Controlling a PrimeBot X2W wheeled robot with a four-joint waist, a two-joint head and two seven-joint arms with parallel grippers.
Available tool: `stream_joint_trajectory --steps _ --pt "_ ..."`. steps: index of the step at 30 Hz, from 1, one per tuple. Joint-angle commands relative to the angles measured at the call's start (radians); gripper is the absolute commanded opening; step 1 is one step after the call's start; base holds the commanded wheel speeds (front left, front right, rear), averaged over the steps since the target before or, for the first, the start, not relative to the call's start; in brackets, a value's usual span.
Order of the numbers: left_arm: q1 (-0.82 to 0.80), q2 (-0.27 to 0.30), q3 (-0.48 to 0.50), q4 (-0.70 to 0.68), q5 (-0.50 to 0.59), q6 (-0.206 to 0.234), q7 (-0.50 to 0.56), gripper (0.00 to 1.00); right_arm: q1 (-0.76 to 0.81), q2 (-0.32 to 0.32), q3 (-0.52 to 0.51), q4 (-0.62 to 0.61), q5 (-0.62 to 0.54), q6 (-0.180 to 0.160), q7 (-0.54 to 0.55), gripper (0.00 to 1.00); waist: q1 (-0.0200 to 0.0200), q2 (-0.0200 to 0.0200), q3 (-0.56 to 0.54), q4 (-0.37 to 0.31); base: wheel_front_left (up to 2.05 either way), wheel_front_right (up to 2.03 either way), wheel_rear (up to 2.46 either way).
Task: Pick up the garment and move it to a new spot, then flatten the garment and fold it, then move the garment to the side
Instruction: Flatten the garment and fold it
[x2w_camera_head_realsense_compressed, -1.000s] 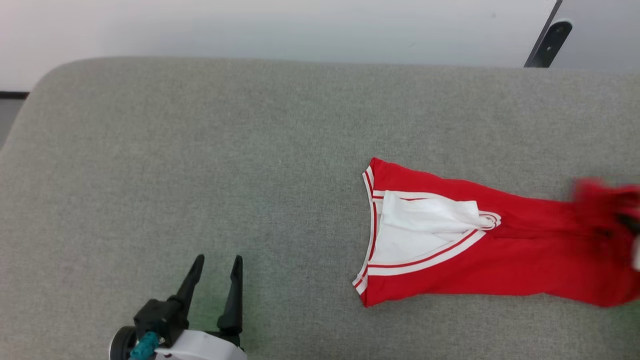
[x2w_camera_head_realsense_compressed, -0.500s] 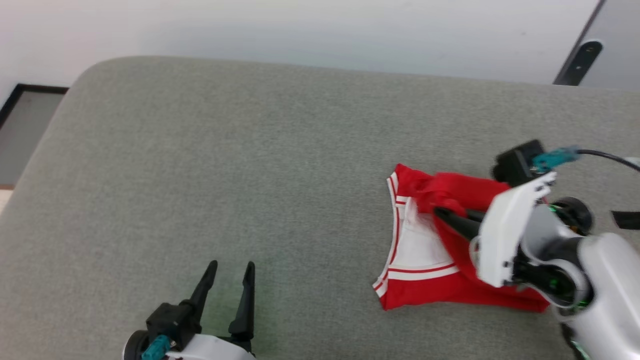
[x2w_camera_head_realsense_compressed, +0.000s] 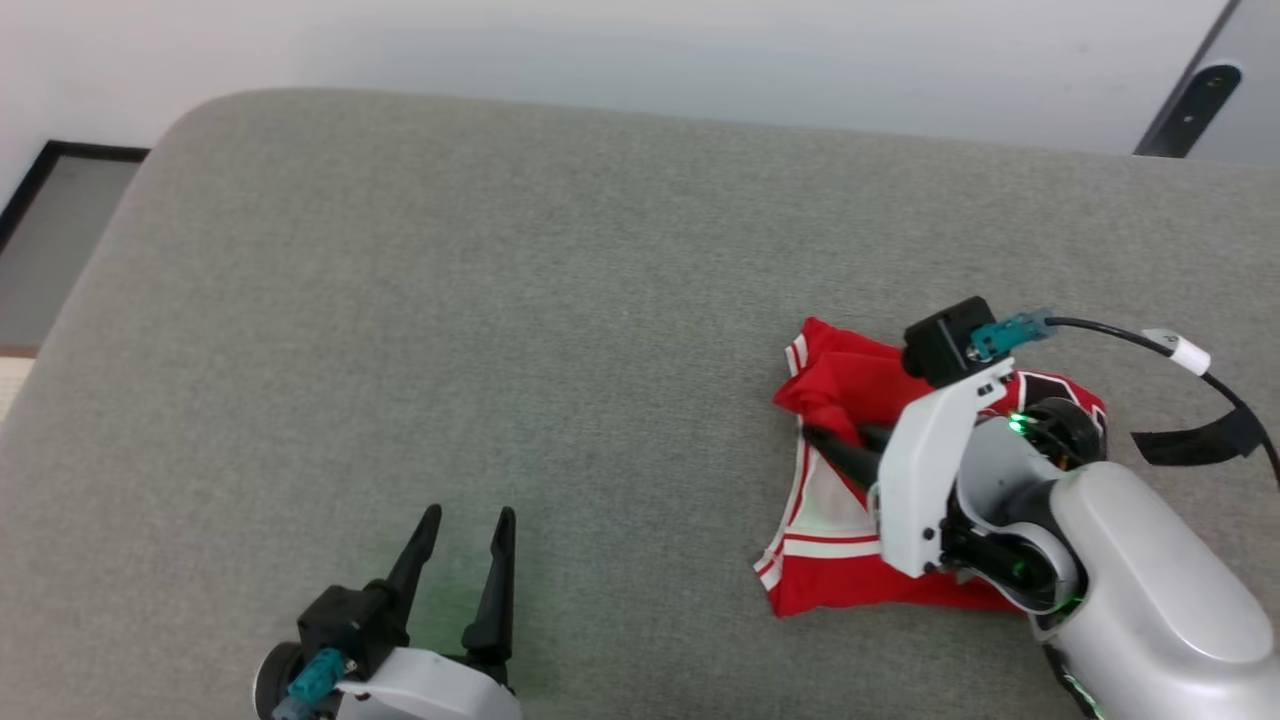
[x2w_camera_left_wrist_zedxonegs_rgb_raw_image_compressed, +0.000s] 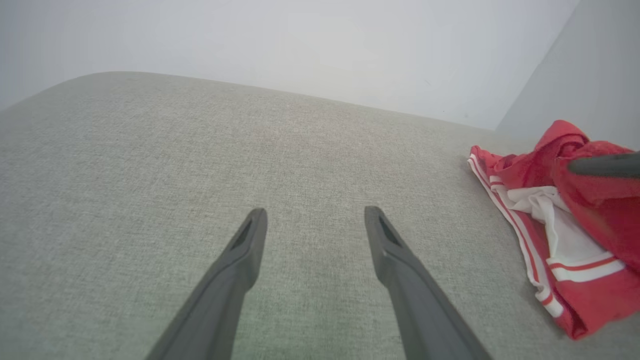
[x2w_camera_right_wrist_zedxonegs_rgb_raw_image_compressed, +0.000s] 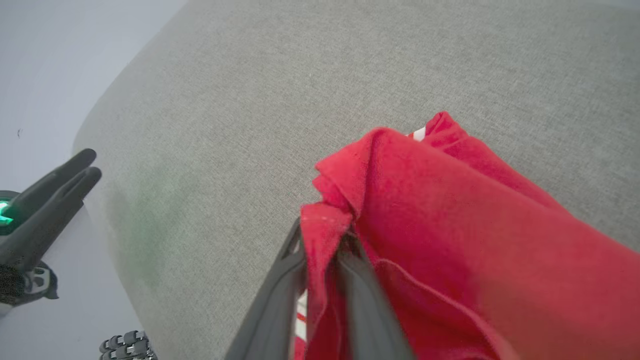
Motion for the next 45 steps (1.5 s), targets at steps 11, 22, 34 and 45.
stream_joint_trajectory --steps 11,22,34,45 --pt "-0.038 0.005 0.01 0.04 0.001 -0.013 0.001 1.0 0.001 -0.082 0.046 -0.052 0.055 -0.001 -0.153 1.0 0.0 0.0 -0.043 -0.103 0.0 0.0 0.0" --pt "-0.048 0.039 0.006 0.088 -0.013 -0.02 0.001 1.0 0.158 -0.261 -0.071 -0.07 -0.003 -0.001 -0.379 1.0 0.0 0.0 -0.088 -0.209 0.0 0.0 0.0" --pt "-0.013 0.074 0.018 0.096 -0.038 -0.019 0.001 1.0 0.328 -0.195 -0.242 -0.028 -0.125 -0.001 -0.589 1.0 0.0 0.0 -0.155 -0.267 0.0 0.0 0.0" --pt "0.149 0.08 0.064 -0.022 -0.031 0.027 0.001 1.0 0.514 -0.1 -0.354 -0.098 -0.163 -0.001 -0.618 1.0 0.0 0.0 -0.189 -0.264 0.0 0.0 0.0"
